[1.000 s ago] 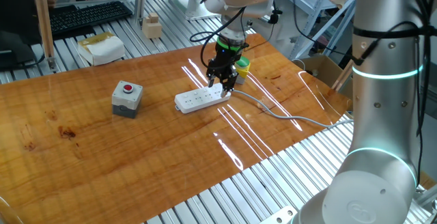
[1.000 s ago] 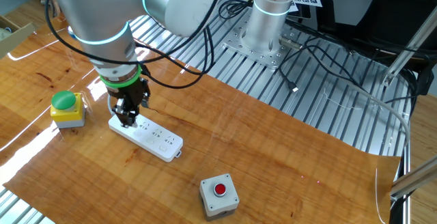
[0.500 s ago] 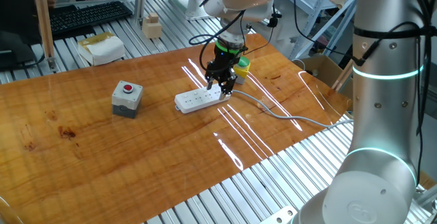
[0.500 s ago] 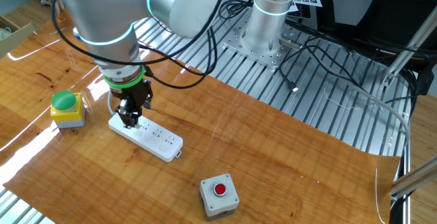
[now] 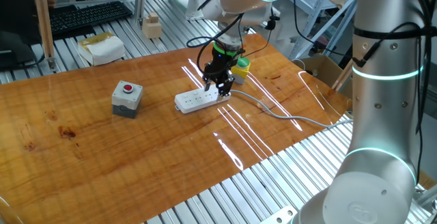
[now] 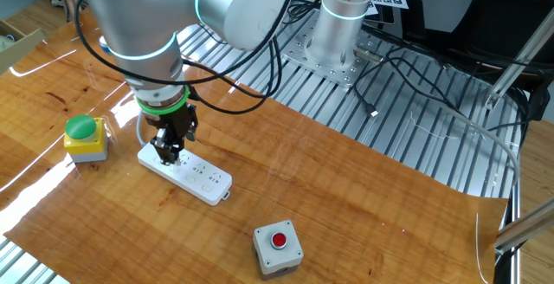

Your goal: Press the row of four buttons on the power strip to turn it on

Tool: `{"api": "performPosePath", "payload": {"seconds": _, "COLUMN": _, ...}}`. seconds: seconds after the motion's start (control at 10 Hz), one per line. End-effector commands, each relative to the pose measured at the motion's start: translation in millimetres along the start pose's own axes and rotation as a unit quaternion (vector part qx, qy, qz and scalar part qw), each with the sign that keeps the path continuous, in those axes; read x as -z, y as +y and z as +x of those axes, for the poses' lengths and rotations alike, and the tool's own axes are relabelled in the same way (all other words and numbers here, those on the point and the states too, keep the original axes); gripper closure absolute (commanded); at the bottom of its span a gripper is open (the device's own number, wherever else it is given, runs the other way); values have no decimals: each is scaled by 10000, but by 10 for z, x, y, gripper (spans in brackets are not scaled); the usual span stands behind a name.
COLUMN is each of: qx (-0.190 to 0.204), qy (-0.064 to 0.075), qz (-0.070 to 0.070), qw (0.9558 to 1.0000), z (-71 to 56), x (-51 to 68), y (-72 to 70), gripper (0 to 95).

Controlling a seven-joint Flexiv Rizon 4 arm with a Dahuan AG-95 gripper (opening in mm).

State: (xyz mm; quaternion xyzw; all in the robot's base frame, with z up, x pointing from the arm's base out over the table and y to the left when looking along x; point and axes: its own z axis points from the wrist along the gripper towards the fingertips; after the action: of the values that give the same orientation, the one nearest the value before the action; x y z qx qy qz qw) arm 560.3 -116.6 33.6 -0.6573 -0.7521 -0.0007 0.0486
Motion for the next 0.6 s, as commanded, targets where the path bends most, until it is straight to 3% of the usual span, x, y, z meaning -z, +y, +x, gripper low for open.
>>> {"api": "performPosePath", "payload": {"seconds": 0.1, "qx": 10, "qy": 5, "qz": -9, "qw": 10000, "z": 5, "x": -1, "y": -3, "gripper": 380}}
{"api": "performPosePath", "payload": {"seconds": 0.6, "qx": -44, "qy": -49, "qz": -18, "qw": 10000, "z": 6, "x": -14, "y": 5, "gripper": 380}}
